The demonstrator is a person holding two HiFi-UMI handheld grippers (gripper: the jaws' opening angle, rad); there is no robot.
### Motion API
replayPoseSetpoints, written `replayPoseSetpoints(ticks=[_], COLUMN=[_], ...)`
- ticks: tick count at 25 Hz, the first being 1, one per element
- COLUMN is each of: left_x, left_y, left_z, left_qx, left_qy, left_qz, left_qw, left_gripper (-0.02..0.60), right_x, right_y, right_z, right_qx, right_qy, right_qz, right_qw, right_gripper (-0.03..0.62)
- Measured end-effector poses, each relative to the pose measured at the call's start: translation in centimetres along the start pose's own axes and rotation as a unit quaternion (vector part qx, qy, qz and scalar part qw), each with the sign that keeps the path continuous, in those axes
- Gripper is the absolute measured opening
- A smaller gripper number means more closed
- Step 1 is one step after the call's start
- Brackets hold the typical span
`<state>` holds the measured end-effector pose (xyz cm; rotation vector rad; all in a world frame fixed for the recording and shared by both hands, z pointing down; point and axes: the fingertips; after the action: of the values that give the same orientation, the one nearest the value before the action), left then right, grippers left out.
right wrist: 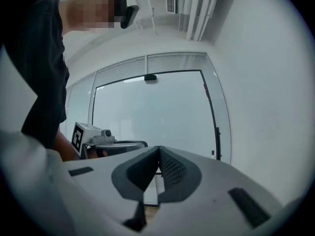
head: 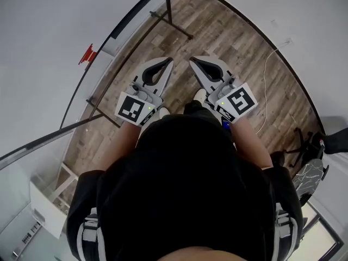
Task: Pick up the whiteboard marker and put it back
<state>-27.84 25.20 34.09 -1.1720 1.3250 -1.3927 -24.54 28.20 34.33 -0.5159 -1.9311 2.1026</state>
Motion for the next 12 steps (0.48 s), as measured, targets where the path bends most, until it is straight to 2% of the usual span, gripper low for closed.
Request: replayPoseSetpoints(ticks=[5, 12], left_x=[-0.5, -1.4], left_y=[-0.2, -0.4], left_z=[4.6, 9.8], left_qx=[-0.003, -0.002], left_qy=[0.004, 0.012], left_qz=[0.004, 0.009], left_qw=[1.0, 0.9999], left_gripper=[0.005, 0.005], right_x=[-4.5, -9.2], right_y=[0.2, 0.5], right_z=[-1.5, -2.6], right_qx=[0.001, -0.007], right_qy=[0.001, 0.022], right_qz=[-0.008, -0.025], right_qw=[1.0, 0.999], right_gripper=[-0.005, -0.005])
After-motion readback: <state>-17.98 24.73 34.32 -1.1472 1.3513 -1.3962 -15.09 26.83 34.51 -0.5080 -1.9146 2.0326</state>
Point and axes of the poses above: the fingertips, and each gripper's own axes: z forward along the fingers, x to its left, y out of its top, and after that the axes turned 13 degrees about y, right-handed
